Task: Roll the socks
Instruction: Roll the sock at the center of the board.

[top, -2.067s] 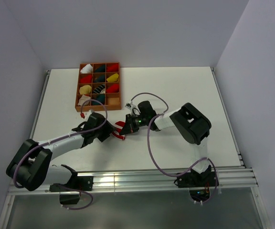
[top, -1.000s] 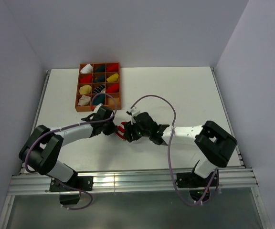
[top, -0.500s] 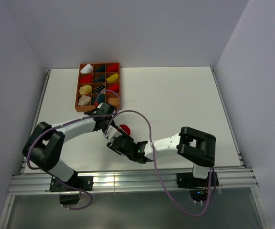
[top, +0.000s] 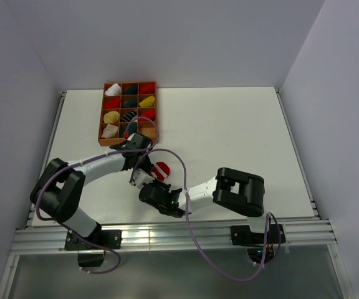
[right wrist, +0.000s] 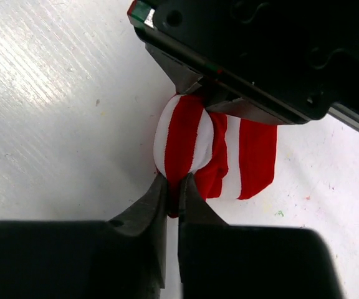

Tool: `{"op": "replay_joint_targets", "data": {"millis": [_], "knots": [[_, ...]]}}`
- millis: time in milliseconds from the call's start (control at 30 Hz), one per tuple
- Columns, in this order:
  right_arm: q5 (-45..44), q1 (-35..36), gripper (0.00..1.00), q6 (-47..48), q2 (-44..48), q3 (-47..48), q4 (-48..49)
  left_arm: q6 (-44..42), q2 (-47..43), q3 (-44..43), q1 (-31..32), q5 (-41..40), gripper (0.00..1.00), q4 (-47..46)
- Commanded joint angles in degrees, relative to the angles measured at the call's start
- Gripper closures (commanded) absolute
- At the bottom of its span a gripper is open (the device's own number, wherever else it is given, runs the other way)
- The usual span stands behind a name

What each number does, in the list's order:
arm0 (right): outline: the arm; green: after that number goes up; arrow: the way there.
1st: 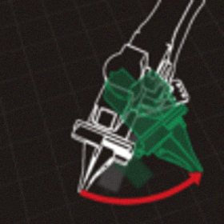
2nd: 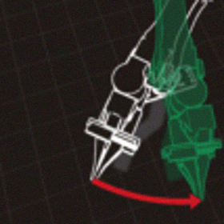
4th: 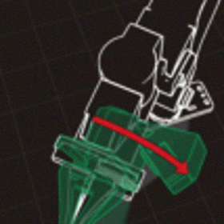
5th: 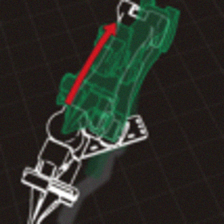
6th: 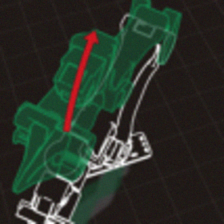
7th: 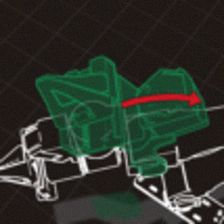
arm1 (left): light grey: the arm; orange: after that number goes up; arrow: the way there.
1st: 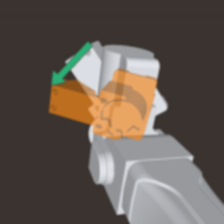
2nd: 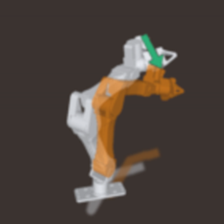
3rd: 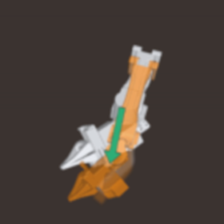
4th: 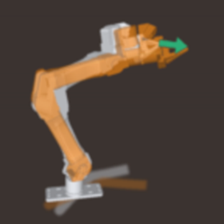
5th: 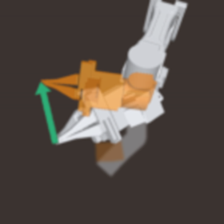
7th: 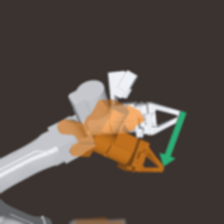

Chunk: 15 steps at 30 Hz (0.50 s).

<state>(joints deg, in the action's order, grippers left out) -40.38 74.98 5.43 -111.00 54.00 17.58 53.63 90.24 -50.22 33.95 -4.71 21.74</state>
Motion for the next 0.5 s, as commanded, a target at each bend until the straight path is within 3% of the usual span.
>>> {"op": "replay_joint_targets", "data": {"millis": [0, 67, 267, 467], "knots": [[4.5, -0.8, 1.00, -1.5, -1.4, -1.1, 0.1, -1.4, -0.2, 0.6, 0.8, 2.8, 0.90, 2.4], [10.1, -2.2, 1.00, -2.7, 0.8, -2.0, -1.6, -1.3, -1.5, 0.7, 0.8, 2.8, 0.84, 1.7], [28.0, -10.0, 1.00, -11.0, 8.9, -6.7, -3.2, -0.6, -5.2, 0.3, 0.7, -0.1, 0.50, 1.3], [45.6, -16.7, 1.00, -16.2, 13.4, -9.0, -3.5, 2.0, -10.5, 1.2, -0.6, -3.0, 0.40, 0.5]]}}
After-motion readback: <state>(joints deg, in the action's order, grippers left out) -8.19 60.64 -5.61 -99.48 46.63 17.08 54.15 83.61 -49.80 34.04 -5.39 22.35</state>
